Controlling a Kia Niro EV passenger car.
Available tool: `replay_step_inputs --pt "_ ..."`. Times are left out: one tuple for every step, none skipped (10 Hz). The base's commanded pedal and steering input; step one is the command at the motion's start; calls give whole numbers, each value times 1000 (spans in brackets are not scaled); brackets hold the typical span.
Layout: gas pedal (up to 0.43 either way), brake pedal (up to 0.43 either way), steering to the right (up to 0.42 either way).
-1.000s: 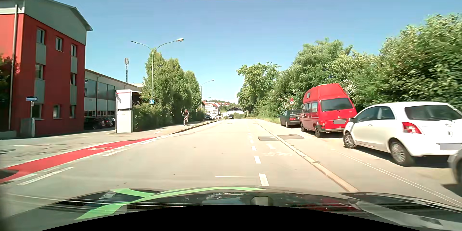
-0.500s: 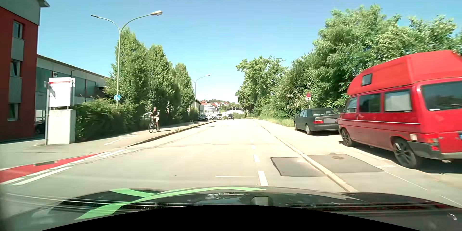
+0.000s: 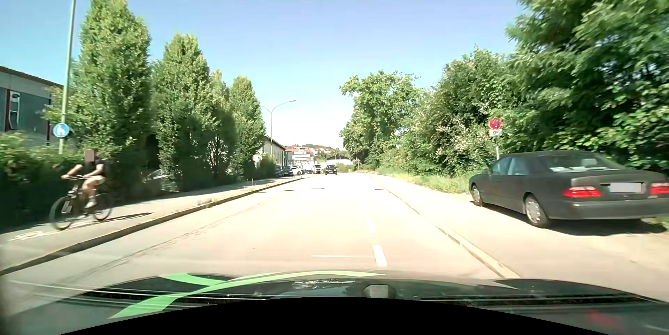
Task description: Follow the waypoints while adhering to traffic rules and regulations
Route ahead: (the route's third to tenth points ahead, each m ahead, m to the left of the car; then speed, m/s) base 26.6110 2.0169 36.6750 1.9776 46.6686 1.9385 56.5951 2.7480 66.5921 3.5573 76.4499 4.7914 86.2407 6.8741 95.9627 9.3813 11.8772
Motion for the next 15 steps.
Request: replay_step_inputs --pt "118 0 -2" --pt "110 0 -2" --pt "110 0 -2" --pt "110 0 -3" --pt "110 0 -3" --pt "110 0 -3" --pt "110 0 -3" --pt "110 0 -3" --pt "110 0 -3" --pt "110 0 -3" --pt "110 0 -3" --pt "110 0 -2" --pt "110 0 -2" --pt "110 0 -2" --pt "110 0 -4"
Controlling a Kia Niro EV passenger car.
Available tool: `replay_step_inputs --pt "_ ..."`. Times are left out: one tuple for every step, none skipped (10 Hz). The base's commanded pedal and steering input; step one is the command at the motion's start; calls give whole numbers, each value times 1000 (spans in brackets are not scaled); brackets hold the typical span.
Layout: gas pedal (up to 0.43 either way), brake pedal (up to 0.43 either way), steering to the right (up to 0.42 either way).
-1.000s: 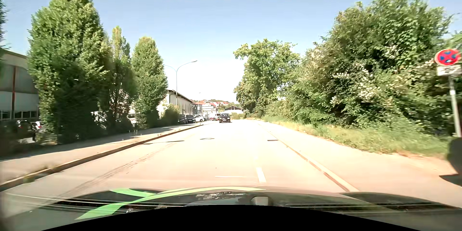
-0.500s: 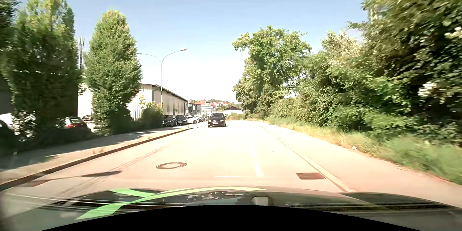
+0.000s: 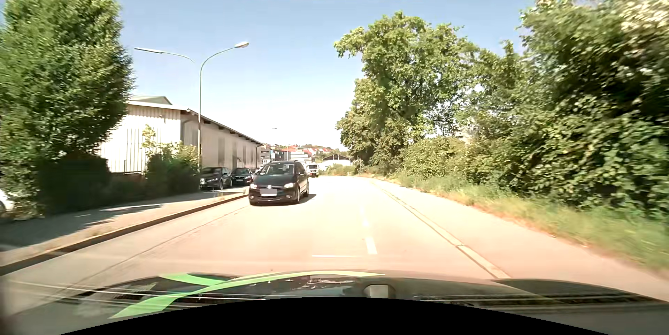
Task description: Follow the waypoints while adhering to traffic rules and regulations
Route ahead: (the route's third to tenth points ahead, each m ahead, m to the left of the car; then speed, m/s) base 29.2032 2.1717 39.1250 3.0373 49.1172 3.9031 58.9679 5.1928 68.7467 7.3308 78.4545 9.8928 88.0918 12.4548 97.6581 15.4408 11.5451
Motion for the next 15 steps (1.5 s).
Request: replay_step_inputs --pt "110 0 -6" --pt "110 0 -6" --pt "110 0 -6" --pt "110 0 -6" --pt "110 0 -7" --pt "110 0 -8" --pt "110 0 -8" --pt "110 0 -9" --pt "110 0 -9" --pt "110 0 -9" --pt "110 0 -9" --pt "110 0 -9" --pt "110 0 -8" --pt "110 0 -8" --pt "110 0 -8"
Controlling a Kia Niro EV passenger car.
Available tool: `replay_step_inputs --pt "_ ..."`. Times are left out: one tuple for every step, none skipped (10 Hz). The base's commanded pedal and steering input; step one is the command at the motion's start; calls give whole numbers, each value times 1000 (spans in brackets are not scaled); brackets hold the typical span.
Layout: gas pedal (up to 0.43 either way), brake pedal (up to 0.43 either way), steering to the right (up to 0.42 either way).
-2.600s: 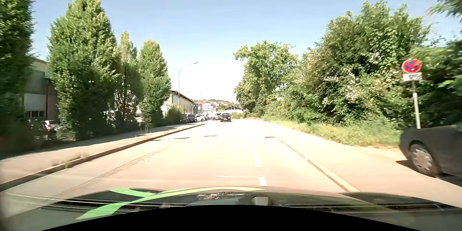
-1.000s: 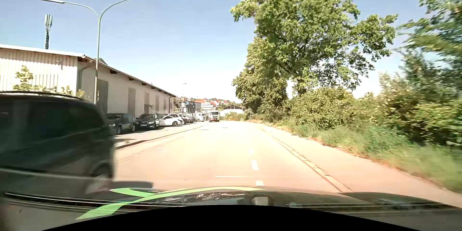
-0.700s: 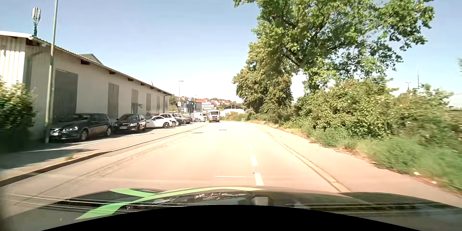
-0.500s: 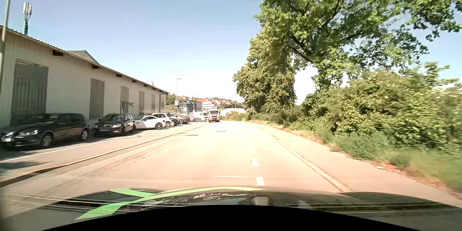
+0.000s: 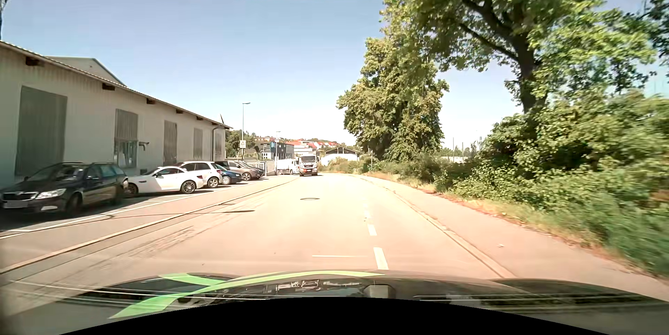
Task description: Follow the waypoints while adhering to traffic rules and regulations
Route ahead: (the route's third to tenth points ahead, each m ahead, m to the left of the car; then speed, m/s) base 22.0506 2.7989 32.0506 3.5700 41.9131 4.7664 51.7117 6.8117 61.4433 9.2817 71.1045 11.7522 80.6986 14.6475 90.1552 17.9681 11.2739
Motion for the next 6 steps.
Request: replay_step_inputs --pt "110 0 -8" --pt "110 0 -8" --pt "110 0 -8" --pt "110 0 -8" --pt "110 0 -7" --pt "110 0 -6"
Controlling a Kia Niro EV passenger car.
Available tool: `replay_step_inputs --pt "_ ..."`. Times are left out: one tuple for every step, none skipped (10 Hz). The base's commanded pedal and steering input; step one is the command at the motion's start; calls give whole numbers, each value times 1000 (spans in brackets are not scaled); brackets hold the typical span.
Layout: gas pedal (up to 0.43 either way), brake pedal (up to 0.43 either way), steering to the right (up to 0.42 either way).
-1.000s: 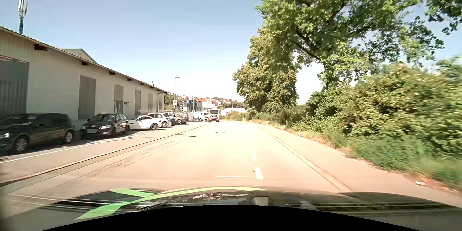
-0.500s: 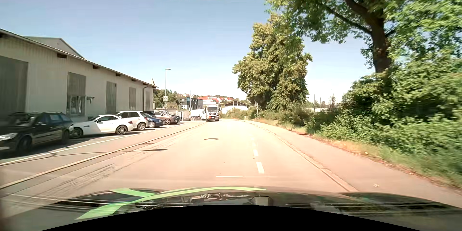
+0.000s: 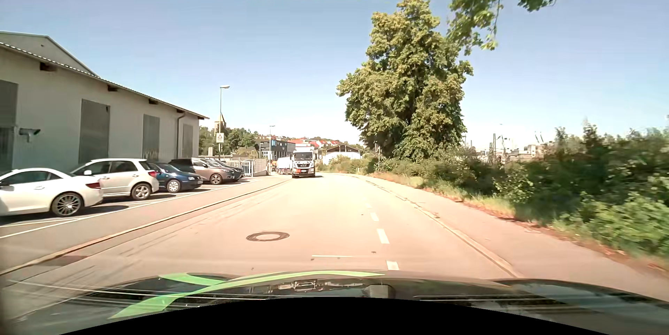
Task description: Follow the waypoints while adhering to traffic rules and regulations
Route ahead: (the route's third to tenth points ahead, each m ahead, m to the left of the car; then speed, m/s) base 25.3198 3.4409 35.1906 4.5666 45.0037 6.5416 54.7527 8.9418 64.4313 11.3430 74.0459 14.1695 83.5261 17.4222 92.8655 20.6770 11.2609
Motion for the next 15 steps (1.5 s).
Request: replay_step_inputs --pt "110 0 -5" --pt "110 0 -4" --pt "110 0 -5" --pt "110 0 -5" --pt "110 0 -6" --pt "110 0 -7" --pt "110 0 -11" --pt "110 0 -13" --pt "110 0 -13" --pt "87 0 -12" --pt "87 0 -13" --pt "87 0 -15" --pt "79 0 -20" --pt "79 0 -24" --pt "59 0 -26"
